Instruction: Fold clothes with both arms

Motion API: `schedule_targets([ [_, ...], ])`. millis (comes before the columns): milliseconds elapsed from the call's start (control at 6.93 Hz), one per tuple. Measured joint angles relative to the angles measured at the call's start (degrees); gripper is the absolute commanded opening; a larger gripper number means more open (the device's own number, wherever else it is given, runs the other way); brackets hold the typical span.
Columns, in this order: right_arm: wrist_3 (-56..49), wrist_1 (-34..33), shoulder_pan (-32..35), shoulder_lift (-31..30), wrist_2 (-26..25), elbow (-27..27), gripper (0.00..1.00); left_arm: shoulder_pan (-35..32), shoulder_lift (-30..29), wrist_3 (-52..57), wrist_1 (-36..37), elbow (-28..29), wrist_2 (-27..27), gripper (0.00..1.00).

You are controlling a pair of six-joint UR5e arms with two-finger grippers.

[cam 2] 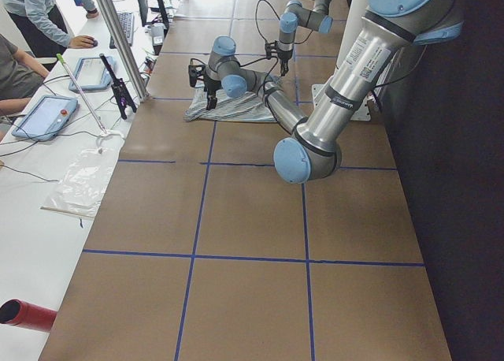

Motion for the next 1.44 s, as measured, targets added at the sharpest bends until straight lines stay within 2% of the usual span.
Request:
schedule_targets([
  [289,-2.6,0.3,5.5,3.0,0.0,-1.5,1.0,0.0,-0.1,0.3,-0.3,0.3,0.0,1.0],
  [433,-5.2,0.4,8.6,6.8,0.1,-5.2,1.0,0.0,-0.1,0.4,-0.3,0.3,0.0,1.0],
  [578,-7.1,1.2,10.9,11.5,0.2,-11.2,1.0,0.0,-0.2,0.5,-0.3,0.3,-0.1,1.0],
  [866,-9.7,7.5,13.1,18.3,0.7,-24.7,1.0,0.0,-0.1,0.6,-0.3,0.4,-0.1,1.0],
  [1011,-11.1,8.5,13.7,19.2,2.1,-27.8,1.0,0.0,-0.1,0.7,-0.3,0.4,-0.1,1.0],
  [1444,-14.3,5.0,14.5,18.8,5.2,-29.7,1.0,0.0,0.0,0.8,-0.3,0.4,-0.1,1.0],
])
